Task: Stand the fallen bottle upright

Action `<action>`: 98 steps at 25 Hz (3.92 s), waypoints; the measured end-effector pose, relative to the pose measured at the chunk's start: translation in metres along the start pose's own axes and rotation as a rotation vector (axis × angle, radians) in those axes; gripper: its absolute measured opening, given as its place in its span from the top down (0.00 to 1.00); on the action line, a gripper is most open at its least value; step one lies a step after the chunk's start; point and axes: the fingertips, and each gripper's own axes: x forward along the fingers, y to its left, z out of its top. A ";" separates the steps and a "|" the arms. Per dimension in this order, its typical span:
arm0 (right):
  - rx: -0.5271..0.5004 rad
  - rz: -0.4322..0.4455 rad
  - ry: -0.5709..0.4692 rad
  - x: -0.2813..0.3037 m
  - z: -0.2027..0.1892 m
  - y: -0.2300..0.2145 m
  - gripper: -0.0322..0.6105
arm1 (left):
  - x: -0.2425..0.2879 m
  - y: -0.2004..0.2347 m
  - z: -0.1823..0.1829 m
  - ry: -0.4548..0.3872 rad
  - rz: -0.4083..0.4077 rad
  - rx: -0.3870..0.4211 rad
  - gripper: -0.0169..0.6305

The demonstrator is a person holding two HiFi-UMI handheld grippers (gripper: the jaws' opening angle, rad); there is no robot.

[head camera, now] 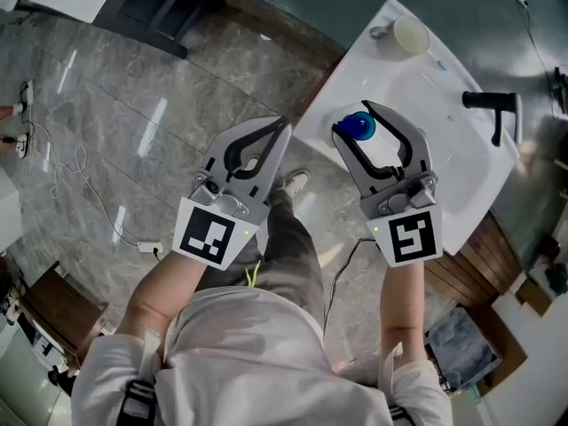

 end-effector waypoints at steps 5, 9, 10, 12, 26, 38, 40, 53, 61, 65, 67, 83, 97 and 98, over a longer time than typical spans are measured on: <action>-0.056 0.063 0.051 -0.011 -0.007 0.002 0.64 | 0.005 -0.007 -0.001 0.001 -0.007 -0.001 0.95; -0.082 0.049 0.072 -0.012 -0.011 -0.002 0.64 | 0.008 -0.012 -0.001 0.002 -0.010 -0.003 0.95; -0.083 0.050 0.073 -0.011 -0.011 -0.001 0.64 | 0.008 -0.012 0.000 0.001 -0.010 -0.004 0.95; -0.091 0.060 0.081 -0.011 -0.010 0.001 0.64 | 0.008 -0.013 0.003 -0.001 -0.012 -0.003 0.95; -0.039 0.001 0.108 -0.036 -0.004 0.007 0.59 | 0.002 -0.015 0.016 -0.009 -0.038 0.003 0.95; 0.074 -0.206 0.059 -0.070 0.009 -0.004 0.69 | -0.005 -0.024 0.050 -0.041 -0.089 0.024 0.95; 0.083 -0.233 0.055 -0.076 0.013 -0.004 0.75 | -0.009 -0.025 0.056 -0.047 -0.095 0.027 0.95; 0.242 -0.510 0.159 -0.150 0.023 -0.019 0.88 | -0.030 -0.023 0.105 -0.095 -0.144 0.063 0.95; 0.234 -0.633 0.161 -0.192 0.058 -0.029 0.88 | -0.043 -0.029 0.141 -0.138 -0.171 0.077 0.95; 0.203 -0.647 0.129 -0.203 0.083 -0.029 0.88 | -0.050 -0.034 0.156 -0.153 -0.175 0.089 0.95; 0.197 -0.657 0.109 -0.209 0.094 -0.030 0.88 | -0.051 -0.037 0.166 -0.163 -0.172 0.102 0.95; 0.150 -0.665 0.004 -0.250 0.163 -0.026 0.88 | -0.065 -0.052 0.235 -0.237 -0.151 0.143 0.95; 0.144 -0.706 -0.054 -0.261 0.174 -0.033 0.89 | -0.056 -0.050 0.259 -0.255 -0.125 0.162 0.95; 0.140 -0.704 -0.059 -0.259 0.174 -0.033 0.89 | -0.054 -0.050 0.256 -0.250 -0.126 0.162 0.95</action>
